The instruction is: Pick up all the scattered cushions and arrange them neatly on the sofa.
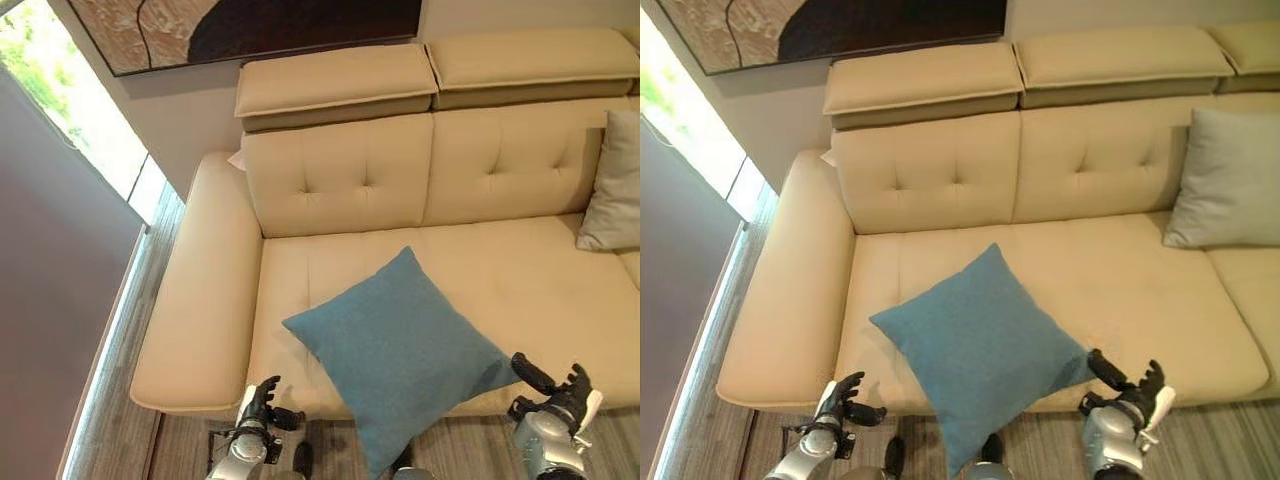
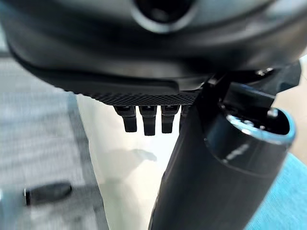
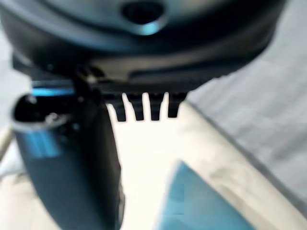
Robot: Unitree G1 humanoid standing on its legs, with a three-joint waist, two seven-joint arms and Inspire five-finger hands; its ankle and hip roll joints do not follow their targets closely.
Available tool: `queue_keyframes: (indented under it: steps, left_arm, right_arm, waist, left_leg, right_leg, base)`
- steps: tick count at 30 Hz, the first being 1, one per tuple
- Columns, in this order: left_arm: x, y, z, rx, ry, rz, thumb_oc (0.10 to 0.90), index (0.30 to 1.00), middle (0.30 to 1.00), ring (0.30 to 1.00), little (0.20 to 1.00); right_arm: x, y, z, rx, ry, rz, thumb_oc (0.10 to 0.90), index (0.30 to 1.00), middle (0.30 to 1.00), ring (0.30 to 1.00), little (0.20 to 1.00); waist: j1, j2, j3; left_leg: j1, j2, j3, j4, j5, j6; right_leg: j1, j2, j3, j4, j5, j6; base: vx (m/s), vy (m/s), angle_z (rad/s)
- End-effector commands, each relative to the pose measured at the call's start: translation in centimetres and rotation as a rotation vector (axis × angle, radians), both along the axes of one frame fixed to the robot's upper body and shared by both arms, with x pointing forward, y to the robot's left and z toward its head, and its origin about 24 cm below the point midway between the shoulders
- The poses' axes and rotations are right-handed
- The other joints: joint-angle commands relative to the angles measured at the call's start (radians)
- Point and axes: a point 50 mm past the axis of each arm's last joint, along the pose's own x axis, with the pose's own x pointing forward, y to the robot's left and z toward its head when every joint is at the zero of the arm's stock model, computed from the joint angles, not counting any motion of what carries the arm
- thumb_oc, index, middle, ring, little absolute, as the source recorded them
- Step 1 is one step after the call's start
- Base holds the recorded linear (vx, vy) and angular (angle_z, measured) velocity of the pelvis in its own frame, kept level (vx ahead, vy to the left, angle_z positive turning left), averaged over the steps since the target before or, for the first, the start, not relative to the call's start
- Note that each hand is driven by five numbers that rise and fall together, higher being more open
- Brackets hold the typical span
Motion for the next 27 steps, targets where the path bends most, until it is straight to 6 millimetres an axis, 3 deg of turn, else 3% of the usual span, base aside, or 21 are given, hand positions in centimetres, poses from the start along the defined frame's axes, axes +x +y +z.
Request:
queue_keyframes:
  steps: [1,4,6,9,14,16,17,18,20,23,25,27]
  left_arm:
    - [4.4,1.0,3.5,-0.010,-0.205,0.024,0.800,0.900,0.900,0.900,0.900]
    - [5.4,0.8,4.3,-0.004,-0.245,0.009,0.800,0.900,0.900,0.900,0.900]
    - [6.1,0.8,4.9,-0.006,-0.273,0.016,0.800,0.900,0.900,0.900,0.900]
    - [7.1,0.6,5.8,-0.054,-0.316,0.060,0.800,0.900,0.900,0.900,0.900]
    - [11.4,-0.3,9.4,-0.129,-0.452,0.123,0.800,0.900,0.900,0.900,0.900]
    - [13.9,-1.2,11.9,-0.168,-0.530,0.147,0.800,0.900,0.900,0.900,0.900]
    - [15.6,-2.1,13.8,-0.176,-0.578,0.127,0.800,0.900,0.900,0.900,0.900]
    - [15.6,-2.1,13.8,-0.176,-0.578,0.127,0.800,0.900,0.900,0.900,0.900]
    - [16.7,-3.0,14.8,-0.176,-0.586,0.108,0.800,0.900,0.900,0.900,0.900]
    - [17.1,-3.8,15.5,-0.186,-0.603,0.073,0.800,0.900,0.900,0.900,0.900]
    - [16.7,-4.7,15.3,-0.212,-0.603,0.028,0.800,0.900,0.900,0.900,0.900]
    - [16.0,-5.2,14.9,-0.243,-0.598,0.000,0.800,0.900,0.900,0.900,0.900]
  right_arm:
    - [3.8,-1.9,6.7,-0.217,-0.174,0.092,0.800,0.900,0.900,0.900,0.900]
    - [4.9,-2.5,7.9,-0.238,-0.177,0.103,0.800,0.900,0.900,0.900,0.900]
    - [7.0,-2.5,8.8,-0.245,-0.142,0.156,0.800,0.900,0.900,0.900,0.900]
    - [8.8,-1.7,9.7,-0.254,-0.135,0.205,0.800,0.900,0.900,0.900,0.900]
    - [14.2,2.0,14.4,-0.249,-0.289,0.315,0.800,0.900,0.900,0.900,0.900]
    - [16.3,4.3,16.1,-0.237,-0.330,0.379,0.800,0.900,0.900,0.900,0.900]
    - [17.6,6.1,16.4,-0.249,-0.296,0.442,0.800,0.900,0.900,0.900,0.900]
    - [17.6,6.1,16.4,-0.249,-0.296,0.442,0.800,0.900,0.900,0.900,0.900]
    - [18.6,7.9,16.0,-0.242,-0.251,0.498,0.800,0.900,0.900,0.900,0.900]
    - [19.5,9.6,16.4,-0.292,-0.200,0.580,0.800,0.900,0.900,0.900,0.900]
    - [19.4,10.6,14.9,-0.314,-0.117,0.667,0.800,0.900,0.900,0.900,0.900]
    - [19.1,10.9,13.5,-0.338,-0.041,0.732,0.493,0.439,0.439,0.439,0.439]
  waist:
    - [0.018,-0.092,-0.008]
    - [0.033,-0.085,-0.010]
    - [0.053,-0.077,-0.020]
    - [0.056,-0.080,-0.011]
    - [0.070,-0.102,0.013]
    - [0.071,-0.113,0.041]
    - [0.068,-0.120,0.058]
    - [0.067,-0.120,0.057]
    - [0.067,-0.126,0.078]
    - [0.072,-0.130,0.095]
    - [0.082,-0.133,0.105]
    - [0.094,-0.134,0.110]
  left_leg:
    - [-0.100,0.007,0.119,0.114,-0.052,0.023]
    - [-0.138,-0.038,0.121,0.071,-0.027,0.030]
    - [-0.137,-0.049,0.091,0.002,-0.010,0.037]
    - [-0.152,-0.041,0.106,-0.019,0.017,0.034]
    - [-0.204,-0.037,0.125,-0.075,0.042,0.037]
    - [-0.243,-0.036,0.137,-0.083,0.057,0.029]
    - [-0.267,-0.038,0.148,-0.090,0.063,0.029]
    - [-0.268,-0.038,0.148,-0.090,0.064,0.029]
    - [-0.280,-0.043,0.154,-0.084,0.063,0.029]
    - [-0.293,-0.048,0.157,-0.080,0.066,0.029]
    - [-0.300,-0.053,0.158,-0.080,0.068,0.029]
    - [-0.306,-0.058,0.158,-0.081,0.070,0.028]
  right_leg:
    - [-0.036,-0.074,0.011,0.147,-0.159,0.007]
    - [-0.025,-0.059,-0.001,0.128,-0.153,0.011]
    - [-0.031,-0.037,0.016,0.122,-0.163,0.010]
    - [-0.042,-0.032,0.019,0.113,-0.165,0.010]
    - [-0.145,-0.019,0.046,0.083,-0.124,0.010]
    - [-0.203,-0.018,0.061,0.078,-0.099,0.013]
    - [-0.235,-0.018,0.071,0.073,-0.079,0.019]
    - [-0.236,-0.018,0.070,0.073,-0.078,0.019]
    - [-0.246,-0.023,0.075,0.066,-0.066,0.025]
    - [-0.254,-0.029,0.074,0.054,-0.051,0.030]
    - [-0.254,-0.035,0.068,0.042,-0.043,0.035]
    - [-0.252,-0.040,0.056,0.036,-0.040,0.038]
  base:
    - [-0.01,-0.106,0.93]
    - [0.08,-0.065,0.79]
    - [0.17,-0.004,0.30]
    - [0.09,0.025,-0.06]
    - [-0.04,0.035,-0.13]
    - [-0.12,0.077,-0.22]
    - [-0.08,0.075,-0.19]
    - [-0.05,0.090,-0.15]
    - [-0.01,0.061,0.03]
    - [-0.01,0.060,0.02]
    - [0.02,0.055,0.03]
    - [0.03,0.017,0.04]
